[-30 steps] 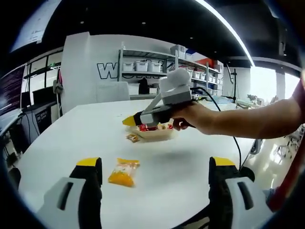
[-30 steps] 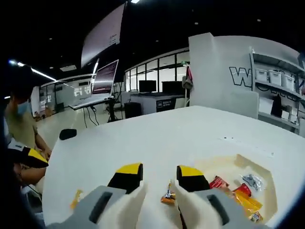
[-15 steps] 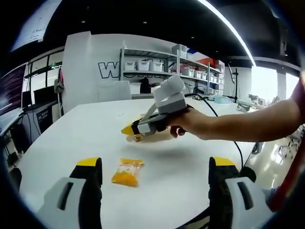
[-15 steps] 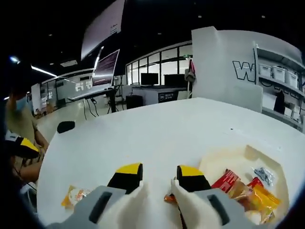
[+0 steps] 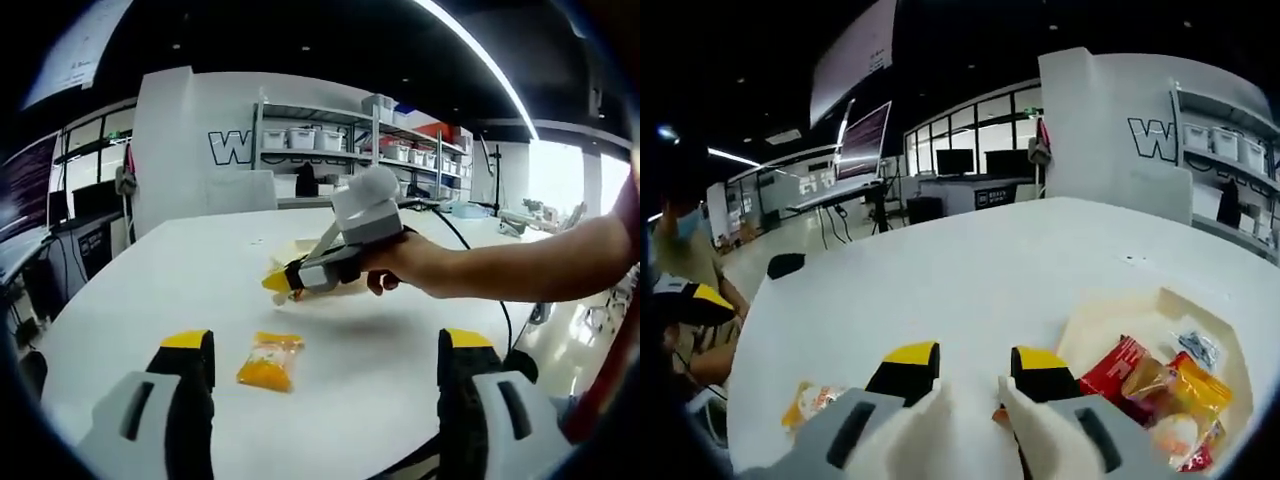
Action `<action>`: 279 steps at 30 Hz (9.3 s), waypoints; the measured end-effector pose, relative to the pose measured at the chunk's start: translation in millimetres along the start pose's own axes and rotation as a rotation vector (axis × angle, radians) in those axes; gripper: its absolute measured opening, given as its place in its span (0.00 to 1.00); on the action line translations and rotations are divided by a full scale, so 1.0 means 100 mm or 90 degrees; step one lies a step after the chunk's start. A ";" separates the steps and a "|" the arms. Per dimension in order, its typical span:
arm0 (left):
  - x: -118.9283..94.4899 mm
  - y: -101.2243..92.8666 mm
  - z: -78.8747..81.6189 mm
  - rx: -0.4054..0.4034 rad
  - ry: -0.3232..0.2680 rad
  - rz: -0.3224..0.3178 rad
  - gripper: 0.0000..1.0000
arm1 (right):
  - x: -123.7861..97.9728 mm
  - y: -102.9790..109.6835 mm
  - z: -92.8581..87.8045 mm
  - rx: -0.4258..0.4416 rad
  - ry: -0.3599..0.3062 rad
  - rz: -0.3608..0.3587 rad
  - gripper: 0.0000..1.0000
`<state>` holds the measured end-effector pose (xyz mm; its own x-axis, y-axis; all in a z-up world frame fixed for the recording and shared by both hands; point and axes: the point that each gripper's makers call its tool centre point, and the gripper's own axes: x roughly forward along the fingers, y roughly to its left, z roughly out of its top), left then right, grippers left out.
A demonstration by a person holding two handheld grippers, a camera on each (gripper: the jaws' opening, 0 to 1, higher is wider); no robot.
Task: Place the target food into the container with the food tongs after gripping and lifting it, then release it inside without dropping or visibly crushing the food.
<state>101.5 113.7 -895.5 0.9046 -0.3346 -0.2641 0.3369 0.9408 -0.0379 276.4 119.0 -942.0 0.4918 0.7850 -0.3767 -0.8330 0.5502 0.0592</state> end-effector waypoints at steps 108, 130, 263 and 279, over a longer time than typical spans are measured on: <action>-0.12 -0.06 -0.03 0.004 -0.010 -0.012 0.87 | -1.18 -0.20 -0.45 0.039 -0.035 -0.115 0.22; -0.12 -0.13 -0.01 0.015 -0.010 -0.018 0.87 | -1.24 -0.41 -0.47 0.045 -0.034 -0.170 0.23; -0.17 -0.05 0.00 0.021 -0.004 -0.004 0.85 | -1.39 -1.24 0.70 0.105 -0.149 -0.203 0.22; -0.23 -0.03 -0.01 0.020 -0.004 0.003 0.85 | -1.05 -0.57 0.52 0.094 -0.109 -0.107 0.22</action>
<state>79.1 118.8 -890.4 0.9075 -0.3311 -0.2585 0.3413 0.9400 -0.0058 285.5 19.9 -858.0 0.6665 0.7086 -0.2317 -0.6958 0.7029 0.1479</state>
